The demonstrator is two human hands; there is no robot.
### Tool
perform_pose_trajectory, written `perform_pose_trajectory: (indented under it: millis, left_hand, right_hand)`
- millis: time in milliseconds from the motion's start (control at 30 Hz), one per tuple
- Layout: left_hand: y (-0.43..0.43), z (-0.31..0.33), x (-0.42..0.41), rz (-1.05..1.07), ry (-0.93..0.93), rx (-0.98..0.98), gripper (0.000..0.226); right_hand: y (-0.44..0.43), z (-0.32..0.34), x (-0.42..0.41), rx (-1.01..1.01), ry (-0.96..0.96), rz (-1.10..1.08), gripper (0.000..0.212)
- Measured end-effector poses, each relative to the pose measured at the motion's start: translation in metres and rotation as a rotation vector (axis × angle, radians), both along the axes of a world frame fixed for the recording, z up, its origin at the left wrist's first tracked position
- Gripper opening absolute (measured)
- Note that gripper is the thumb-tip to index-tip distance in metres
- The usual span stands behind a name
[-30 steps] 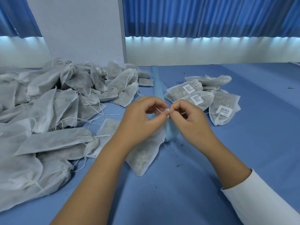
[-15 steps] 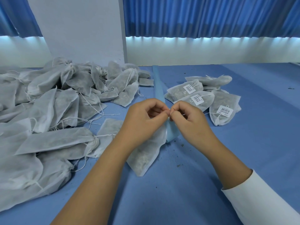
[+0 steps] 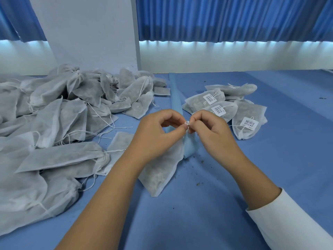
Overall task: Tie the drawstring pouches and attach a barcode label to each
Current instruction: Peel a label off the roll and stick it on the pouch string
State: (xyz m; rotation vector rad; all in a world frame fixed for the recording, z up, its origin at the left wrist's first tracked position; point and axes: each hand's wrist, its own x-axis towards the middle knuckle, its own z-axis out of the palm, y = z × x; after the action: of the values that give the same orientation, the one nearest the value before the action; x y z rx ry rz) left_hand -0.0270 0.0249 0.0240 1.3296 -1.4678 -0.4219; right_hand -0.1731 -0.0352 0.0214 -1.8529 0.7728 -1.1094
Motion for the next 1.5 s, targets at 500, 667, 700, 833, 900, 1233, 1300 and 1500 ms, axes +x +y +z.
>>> perform_pose_trajectory:
  millis: [500, 667, 700, 833, 900, 1233, 1300, 1500]
  left_hand:
    - [0.0007, 0.0058, -0.0005, 0.043, 0.189, 0.099, 0.006]
    - [0.0016, 0.0057, -0.0007, 0.059, 0.153, 0.155, 0.002]
    - [0.0019, 0.0059, -0.0007, 0.056, 0.151, 0.166, 0.003]
    - [0.0014, 0.0057, -0.001, 0.068, 0.134, 0.191, 0.005]
    - [0.0009, 0.0059, -0.0016, 0.069, 0.141, 0.193, 0.008]
    - [-0.0021, 0.0051, -0.0002, 0.109, 0.329, 0.119, 0.009]
    - [-0.0019, 0.0045, -0.0003, 0.111, 0.246, 0.128, 0.009]
    - [-0.0047, -0.0005, 0.0015, 0.135, 0.115, 0.111, 0.007]
  right_hand:
    - [0.0029, -0.001, 0.0001, -0.151, -0.03, -0.036, 0.013]
    - [-0.0039, -0.0028, -0.0016, -0.178, 0.022, -0.073, 0.015]
    - [-0.0046, -0.0031, -0.0017, -0.182, 0.028, -0.076, 0.017]
    - [-0.0058, -0.006, 0.0, -0.179, 0.036, -0.102, 0.022]
    - [-0.0061, -0.0066, 0.0008, -0.169, 0.012, -0.1, 0.022]
    - [-0.005, -0.004, 0.001, -0.041, -0.122, -0.036, 0.022]
    - [-0.0043, -0.0043, 0.0012, -0.037, -0.12, -0.021, 0.022]
    - [-0.0047, -0.0044, 0.0011, -0.039, -0.109, -0.031, 0.018]
